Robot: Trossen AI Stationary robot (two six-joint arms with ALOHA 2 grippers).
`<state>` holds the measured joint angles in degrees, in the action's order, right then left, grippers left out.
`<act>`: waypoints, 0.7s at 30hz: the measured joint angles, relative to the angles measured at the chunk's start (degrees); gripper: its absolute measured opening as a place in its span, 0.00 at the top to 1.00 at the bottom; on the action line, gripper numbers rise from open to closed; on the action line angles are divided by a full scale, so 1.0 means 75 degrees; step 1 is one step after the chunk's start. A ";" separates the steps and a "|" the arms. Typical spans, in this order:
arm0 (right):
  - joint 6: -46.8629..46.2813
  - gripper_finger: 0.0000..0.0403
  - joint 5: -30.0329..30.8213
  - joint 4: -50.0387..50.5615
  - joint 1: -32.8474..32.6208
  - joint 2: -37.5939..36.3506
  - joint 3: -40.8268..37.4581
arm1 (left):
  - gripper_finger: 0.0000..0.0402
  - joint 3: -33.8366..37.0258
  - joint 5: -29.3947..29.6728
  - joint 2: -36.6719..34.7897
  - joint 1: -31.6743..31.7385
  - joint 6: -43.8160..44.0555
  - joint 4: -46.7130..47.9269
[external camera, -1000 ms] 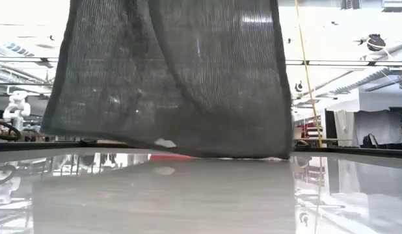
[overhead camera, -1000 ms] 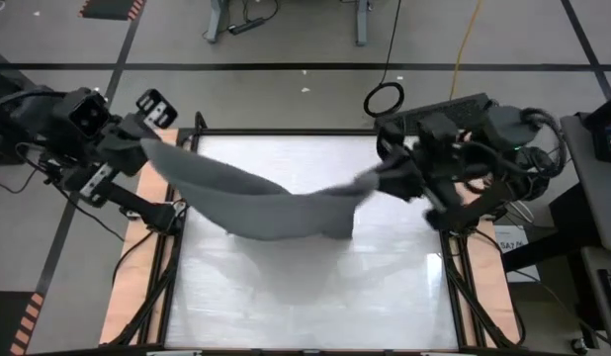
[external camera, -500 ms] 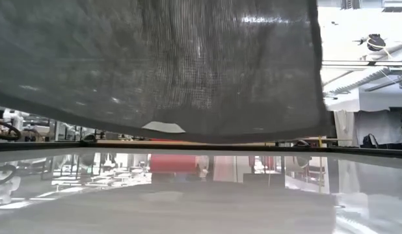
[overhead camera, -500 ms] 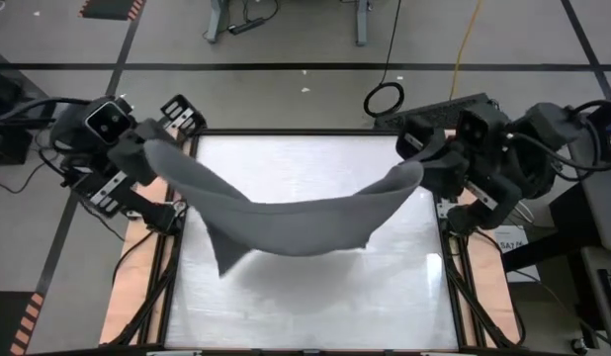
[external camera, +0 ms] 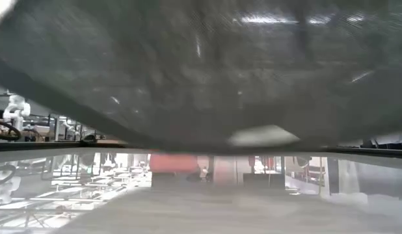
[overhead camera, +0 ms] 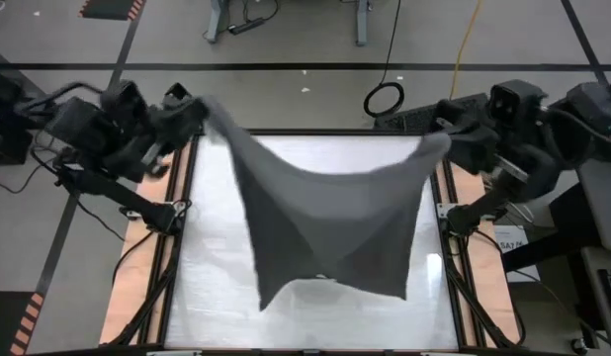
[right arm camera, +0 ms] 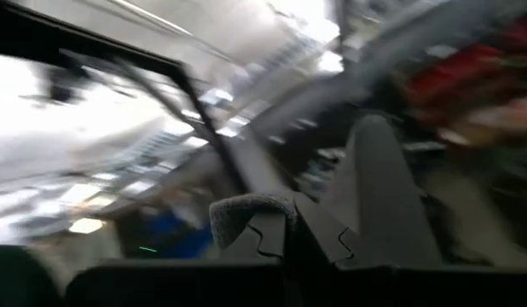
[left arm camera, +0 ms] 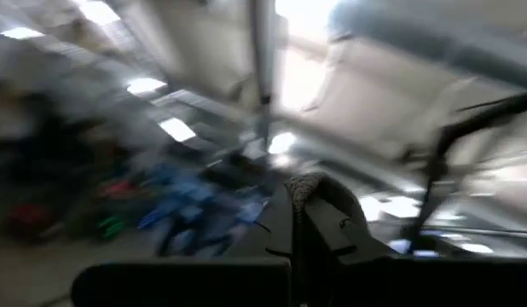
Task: Roll towel into tight, uniform cylinder
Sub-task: Roll the gray towel
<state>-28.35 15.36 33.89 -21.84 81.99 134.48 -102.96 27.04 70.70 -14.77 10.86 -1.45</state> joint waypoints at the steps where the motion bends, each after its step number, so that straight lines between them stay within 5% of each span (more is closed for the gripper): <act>1: -0.0033 1.00 0.0203 0.0450 0.0111 -0.0057 0.0008 | 0.99 0.0000 0.0430 -0.0069 0.0108 0.0189 0.0479; 4: -0.0115 1.00 0.0692 0.1783 0.0522 -0.0161 0.0011 | 0.99 0.0000 0.0983 -0.0219 0.0449 0.0515 0.1891; 10: -0.0300 1.00 0.0893 0.3652 0.1272 -0.0108 -0.0004 | 0.99 0.0002 0.0904 -0.0287 0.0884 0.1069 0.3439; 16: -0.0201 1.00 0.0864 0.3452 0.1505 -0.0110 -0.0004 | 0.99 0.0006 -0.0831 -0.0270 0.0989 0.0998 0.2982; 21: 0.0316 1.00 -0.0144 0.2381 0.1518 -0.0138 0.0001 | 1.00 0.0006 -0.2921 -0.0269 0.0933 0.0735 0.1937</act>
<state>-25.98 14.28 51.74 -10.46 80.95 134.49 -102.91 5.13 68.69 -7.77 16.37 13.08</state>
